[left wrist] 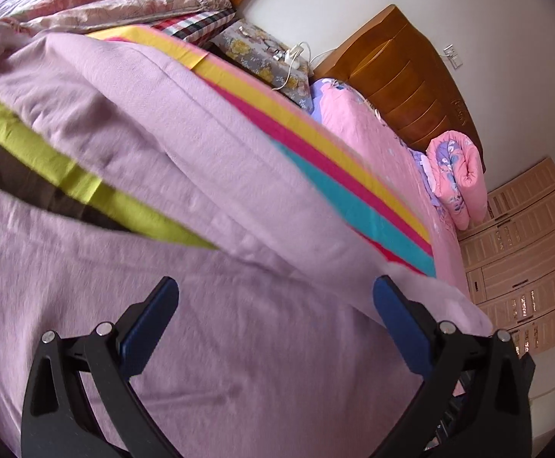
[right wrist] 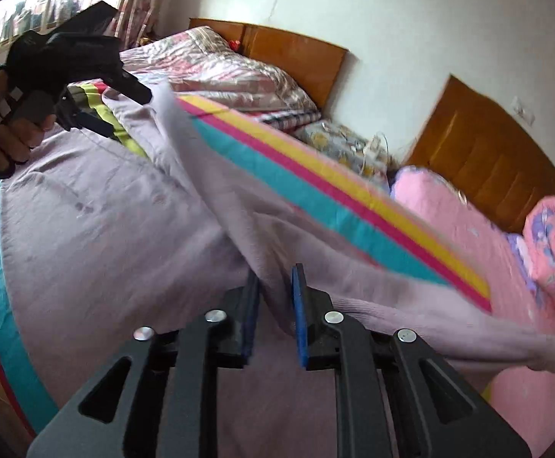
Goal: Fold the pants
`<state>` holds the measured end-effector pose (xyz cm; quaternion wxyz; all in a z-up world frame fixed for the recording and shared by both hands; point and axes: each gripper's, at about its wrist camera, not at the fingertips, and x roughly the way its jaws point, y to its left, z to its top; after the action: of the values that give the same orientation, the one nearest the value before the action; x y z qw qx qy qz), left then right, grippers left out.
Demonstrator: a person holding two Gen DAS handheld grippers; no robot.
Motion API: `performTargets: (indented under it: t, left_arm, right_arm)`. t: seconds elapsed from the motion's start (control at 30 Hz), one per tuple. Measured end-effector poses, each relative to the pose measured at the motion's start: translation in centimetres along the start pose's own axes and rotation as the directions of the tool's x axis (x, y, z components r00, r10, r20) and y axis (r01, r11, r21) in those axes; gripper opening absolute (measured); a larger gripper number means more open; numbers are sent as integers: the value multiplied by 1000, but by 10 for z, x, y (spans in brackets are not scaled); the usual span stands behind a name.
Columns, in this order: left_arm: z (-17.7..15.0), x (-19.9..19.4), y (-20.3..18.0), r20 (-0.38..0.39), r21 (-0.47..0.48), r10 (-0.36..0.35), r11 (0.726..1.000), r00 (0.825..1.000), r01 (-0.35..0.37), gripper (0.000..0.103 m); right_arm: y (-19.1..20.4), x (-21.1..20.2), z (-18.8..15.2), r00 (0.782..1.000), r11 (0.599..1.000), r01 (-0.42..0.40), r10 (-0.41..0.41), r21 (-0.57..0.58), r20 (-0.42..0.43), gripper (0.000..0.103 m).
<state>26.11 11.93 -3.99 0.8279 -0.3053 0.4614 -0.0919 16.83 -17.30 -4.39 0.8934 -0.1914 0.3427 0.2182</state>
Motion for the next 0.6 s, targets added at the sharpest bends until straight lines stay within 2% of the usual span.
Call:
performTargets:
  t: [0.07,0.13,0.2,0.27,0.33,0.4,0.43,0.5,0.6]
  left_arm:
    - [-14,3,8,-24,7,32,999,999,-32,102]
    - [-26,1,11,-28,28,47,999,999,-46,102]
    - [-34,-4,12,-23,48,41,998,999,-40,102]
    - [-39,-8,14,-15,56,26,998,1000,-25,102]
    - [-44,-10,16,-9,56,22,998,1000,-21,102]
    - [-50,-11,16,-6,78,17,997,1000,-16,102]
    - [-52,-9,10,-8,96,18,995,1000,-17,102]
    - [-56,-8,5,-10,134,22,991,1000,-21,102]
    - [-62,-7,-1,3,169,39,985,999,-39,102]
  right_arm:
    - [-3,-6,-17,1000,993,11,-10,115,-9,26]
    - [-13,-27,-29,999,963,-29,23,269,27,56]
    - [-24,-48,-45,996,904,-73,47,422,72,66]
    - [-41,-58,-65,998,818,-58,27,572,63,66]
    - [-62,-58,-86,999,701,-52,29,711,45,66]
    - [-83,-53,-103,1000,589,-18,19,808,9,64]
    - [-90,-52,-112,1000,546,-16,24,838,4,64]
    - [-100,-47,-116,999,490,-36,42,871,18,62]
    - [-108,-42,-114,1000,472,-19,14,882,14,62]
